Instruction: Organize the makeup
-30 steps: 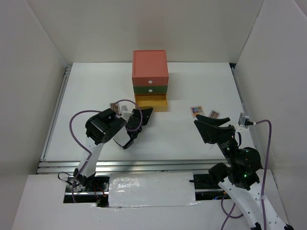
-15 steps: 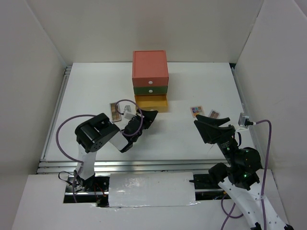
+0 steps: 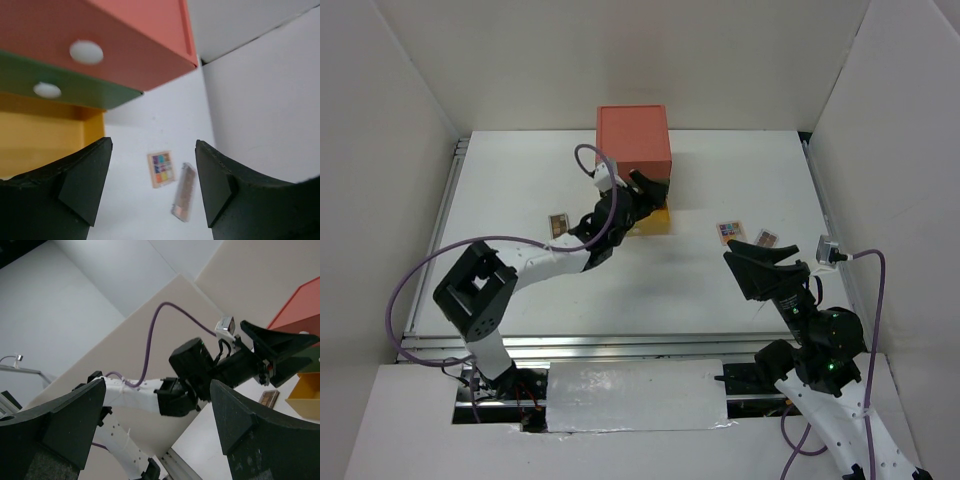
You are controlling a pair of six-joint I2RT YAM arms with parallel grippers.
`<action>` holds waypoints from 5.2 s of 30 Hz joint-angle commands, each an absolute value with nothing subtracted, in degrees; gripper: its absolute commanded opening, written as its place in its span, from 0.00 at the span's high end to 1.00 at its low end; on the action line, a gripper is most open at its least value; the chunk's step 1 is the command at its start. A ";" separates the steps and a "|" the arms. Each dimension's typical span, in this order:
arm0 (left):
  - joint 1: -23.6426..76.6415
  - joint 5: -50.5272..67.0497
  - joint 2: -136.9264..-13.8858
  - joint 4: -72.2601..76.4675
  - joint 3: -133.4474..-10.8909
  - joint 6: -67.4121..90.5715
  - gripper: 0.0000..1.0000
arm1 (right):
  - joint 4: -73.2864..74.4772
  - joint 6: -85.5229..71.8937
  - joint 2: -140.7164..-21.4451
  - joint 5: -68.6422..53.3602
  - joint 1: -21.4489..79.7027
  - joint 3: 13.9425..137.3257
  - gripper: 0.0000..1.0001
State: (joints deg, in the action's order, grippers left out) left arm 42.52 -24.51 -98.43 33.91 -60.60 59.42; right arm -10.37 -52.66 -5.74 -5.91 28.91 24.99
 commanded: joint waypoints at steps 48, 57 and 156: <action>36.39 -14.50 -124.89 -17.93 -100.37 21.45 0.68 | -14.85 -51.85 -6.06 -7.73 29.18 24.70 0.08; 37.00 -11.52 -121.91 -14.23 -94.92 19.69 0.55 | -15.12 -51.94 -5.80 -7.65 29.27 24.52 0.08; 42.98 -13.62 -101.42 22.32 -71.46 -4.93 0.95 | 2.98 -34.81 -19.95 -2.38 29.97 41.22 0.00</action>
State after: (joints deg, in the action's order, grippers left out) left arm 42.70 -15.86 -99.48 18.17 -69.95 -3.25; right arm 1.37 -36.91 -20.86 -4.27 29.50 38.65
